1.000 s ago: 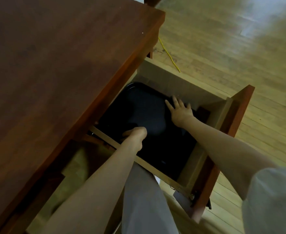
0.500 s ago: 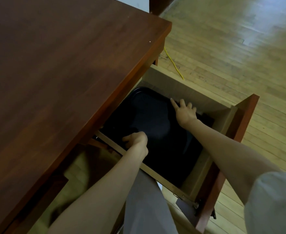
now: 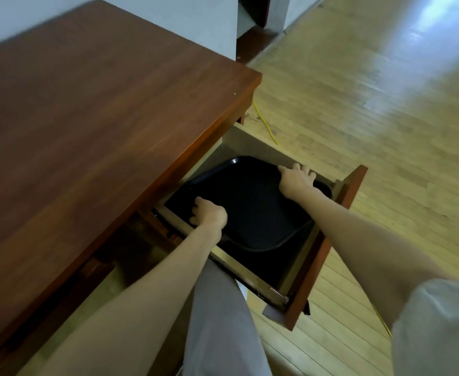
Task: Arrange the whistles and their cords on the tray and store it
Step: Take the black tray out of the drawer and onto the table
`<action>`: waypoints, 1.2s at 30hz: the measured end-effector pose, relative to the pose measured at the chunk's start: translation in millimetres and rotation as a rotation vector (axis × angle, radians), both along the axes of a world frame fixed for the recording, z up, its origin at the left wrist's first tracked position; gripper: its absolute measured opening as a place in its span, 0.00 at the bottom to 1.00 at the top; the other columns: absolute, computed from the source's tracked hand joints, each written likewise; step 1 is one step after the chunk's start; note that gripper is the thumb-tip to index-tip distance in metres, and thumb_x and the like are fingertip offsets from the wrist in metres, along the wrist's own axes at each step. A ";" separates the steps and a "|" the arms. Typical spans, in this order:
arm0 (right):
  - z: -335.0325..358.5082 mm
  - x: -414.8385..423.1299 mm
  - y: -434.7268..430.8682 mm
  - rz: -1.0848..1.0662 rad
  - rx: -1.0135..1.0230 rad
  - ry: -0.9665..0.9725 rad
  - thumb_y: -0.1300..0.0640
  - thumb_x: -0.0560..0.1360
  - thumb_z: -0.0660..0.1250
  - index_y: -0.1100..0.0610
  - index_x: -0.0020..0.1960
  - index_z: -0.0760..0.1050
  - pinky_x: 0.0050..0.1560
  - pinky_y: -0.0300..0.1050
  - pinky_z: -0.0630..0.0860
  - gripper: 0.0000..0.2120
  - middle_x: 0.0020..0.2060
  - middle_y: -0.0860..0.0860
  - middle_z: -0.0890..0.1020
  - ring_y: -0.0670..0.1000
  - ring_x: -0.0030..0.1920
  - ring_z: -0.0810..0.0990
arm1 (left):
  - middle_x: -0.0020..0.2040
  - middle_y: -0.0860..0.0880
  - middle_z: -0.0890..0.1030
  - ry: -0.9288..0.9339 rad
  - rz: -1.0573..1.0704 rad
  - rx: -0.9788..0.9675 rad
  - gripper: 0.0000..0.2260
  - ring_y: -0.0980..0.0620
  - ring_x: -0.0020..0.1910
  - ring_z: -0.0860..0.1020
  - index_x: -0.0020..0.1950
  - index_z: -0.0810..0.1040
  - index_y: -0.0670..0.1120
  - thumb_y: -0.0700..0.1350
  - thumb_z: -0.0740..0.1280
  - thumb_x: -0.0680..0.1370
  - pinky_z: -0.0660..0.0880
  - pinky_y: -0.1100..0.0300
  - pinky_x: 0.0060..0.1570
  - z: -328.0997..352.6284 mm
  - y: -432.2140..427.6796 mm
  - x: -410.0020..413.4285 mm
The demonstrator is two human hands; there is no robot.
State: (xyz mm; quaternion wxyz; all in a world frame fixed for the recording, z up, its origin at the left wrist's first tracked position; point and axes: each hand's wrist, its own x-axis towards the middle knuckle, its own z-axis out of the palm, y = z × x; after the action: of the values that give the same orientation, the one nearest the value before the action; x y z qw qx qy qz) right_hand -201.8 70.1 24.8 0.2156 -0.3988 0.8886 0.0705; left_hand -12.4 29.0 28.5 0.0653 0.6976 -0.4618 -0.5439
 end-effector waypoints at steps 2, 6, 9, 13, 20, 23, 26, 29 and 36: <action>15.9 7.2 12.1 -0.075 -0.017 -0.032 0.63 0.78 0.53 0.55 0.74 0.61 0.70 0.64 0.54 0.24 0.71 0.63 0.61 0.68 0.72 0.55 | 0.73 0.40 0.61 0.028 -0.020 -0.039 0.24 0.41 0.71 0.63 0.74 0.55 0.43 0.35 0.55 0.79 0.65 0.49 0.68 9.6 6.5 8.4; 38.9 23.4 42.5 -0.208 -0.056 -0.042 0.62 0.77 0.53 0.56 0.68 0.68 0.70 0.64 0.53 0.21 0.71 0.63 0.61 0.68 0.71 0.55 | 0.73 0.42 0.62 0.143 -0.013 -0.083 0.25 0.42 0.72 0.63 0.74 0.57 0.45 0.31 0.55 0.78 0.65 0.49 0.68 31.2 26.8 27.0; 49.1 37.3 62.8 -0.268 -0.124 -0.008 0.60 0.78 0.53 0.57 0.67 0.69 0.70 0.64 0.53 0.18 0.72 0.64 0.61 0.68 0.72 0.55 | 0.71 0.42 0.65 0.164 -0.032 -0.160 0.25 0.43 0.69 0.66 0.73 0.61 0.46 0.29 0.55 0.77 0.68 0.53 0.64 40.2 39.7 39.4; 63.3 57.3 86.6 -0.348 -0.207 0.030 0.57 0.79 0.53 0.58 0.64 0.69 0.70 0.62 0.53 0.16 0.70 0.64 0.62 0.67 0.70 0.57 | 0.67 0.43 0.68 0.199 -0.074 -0.209 0.24 0.48 0.56 0.71 0.71 0.64 0.46 0.28 0.55 0.77 0.70 0.58 0.53 52.7 53.5 54.3; 69.8 99.1 128.3 -0.460 -0.322 -0.004 0.52 0.80 0.54 0.58 0.69 0.63 0.70 0.65 0.54 0.20 0.68 0.62 0.63 0.67 0.69 0.58 | 0.66 0.44 0.69 0.232 -0.155 -0.326 0.24 0.57 0.41 0.68 0.69 0.67 0.48 0.27 0.54 0.77 0.71 0.64 0.38 66.0 70.5 81.9; 73.1 111.4 141.4 -0.502 -0.379 -0.002 0.52 0.80 0.54 0.58 0.70 0.61 0.70 0.65 0.53 0.21 0.69 0.64 0.62 0.67 0.70 0.58 | 0.67 0.44 0.69 0.251 -0.172 -0.379 0.25 0.60 0.37 0.67 0.67 0.68 0.48 0.26 0.55 0.76 0.67 0.69 0.33 71.5 77.5 90.6; 80.1 117.3 150.0 -0.521 -0.433 0.014 0.51 0.80 0.55 0.57 0.72 0.59 0.70 0.65 0.53 0.23 0.70 0.65 0.61 0.67 0.70 0.57 | 0.63 0.46 0.71 0.264 -0.201 -0.406 0.25 0.57 0.38 0.73 0.65 0.70 0.51 0.26 0.55 0.76 0.74 0.62 0.36 77.5 82.6 98.6; 91.1 122.3 155.0 -0.524 -0.481 0.025 0.51 0.80 0.55 0.55 0.74 0.56 0.70 0.65 0.53 0.24 0.70 0.64 0.61 0.67 0.70 0.57 | 0.61 0.47 0.73 0.315 -0.223 -0.423 0.26 0.49 0.43 0.78 0.59 0.71 0.55 0.26 0.56 0.75 0.80 0.48 0.45 84.2 83.3 107.5; 109.9 155.7 130.7 -0.379 -0.588 0.007 0.52 0.81 0.54 0.54 0.74 0.57 0.69 0.62 0.56 0.23 0.70 0.61 0.61 0.65 0.69 0.58 | 0.60 0.46 0.75 0.318 -0.131 -0.490 0.24 0.43 0.48 0.80 0.58 0.71 0.57 0.27 0.55 0.76 0.79 0.40 0.45 101.9 66.1 152.7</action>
State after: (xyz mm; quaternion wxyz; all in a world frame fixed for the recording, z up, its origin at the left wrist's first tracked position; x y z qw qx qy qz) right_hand -46.1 200.8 134.7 0.0977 -0.2715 0.9298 -0.2286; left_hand 140.3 95.0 130.3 0.2680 0.5356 -0.6074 -0.5219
